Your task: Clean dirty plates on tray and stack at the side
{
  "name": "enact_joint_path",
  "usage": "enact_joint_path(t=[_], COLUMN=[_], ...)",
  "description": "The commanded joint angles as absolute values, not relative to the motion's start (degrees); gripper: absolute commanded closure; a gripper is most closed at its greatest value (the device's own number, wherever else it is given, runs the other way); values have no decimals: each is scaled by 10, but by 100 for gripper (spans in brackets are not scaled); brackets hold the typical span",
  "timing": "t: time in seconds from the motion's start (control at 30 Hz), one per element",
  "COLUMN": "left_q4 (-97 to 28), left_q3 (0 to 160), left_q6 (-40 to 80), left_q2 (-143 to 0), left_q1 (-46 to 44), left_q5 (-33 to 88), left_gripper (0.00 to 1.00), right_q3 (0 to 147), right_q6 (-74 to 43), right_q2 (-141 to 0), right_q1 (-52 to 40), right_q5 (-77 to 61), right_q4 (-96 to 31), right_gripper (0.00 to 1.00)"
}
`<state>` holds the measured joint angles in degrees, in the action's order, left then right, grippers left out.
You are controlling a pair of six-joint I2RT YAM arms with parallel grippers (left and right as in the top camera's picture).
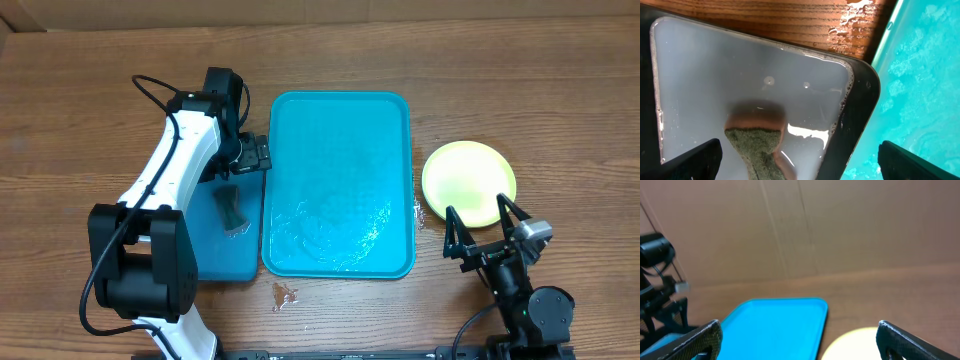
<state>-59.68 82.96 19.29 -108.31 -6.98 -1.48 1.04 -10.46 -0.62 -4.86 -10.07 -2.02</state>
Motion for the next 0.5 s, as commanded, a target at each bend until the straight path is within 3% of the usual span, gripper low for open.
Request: enact_joint_path(t=[0.0, 0.47], left_q4=[-595, -595], left_q3=[830, 829], left_q6=[186, 186], left_q2=[-1090, -1089], left_q1=[-67, -67], left_q5=[-10, -13], left_gripper=[0, 0], right_q3=[5, 5], right_q6=[-104, -104], right_q2=[-2, -3], right_q1=[-48, -48], right_q5=[-94, -94], right_q4=[-41, -38], right_gripper=[0, 0])
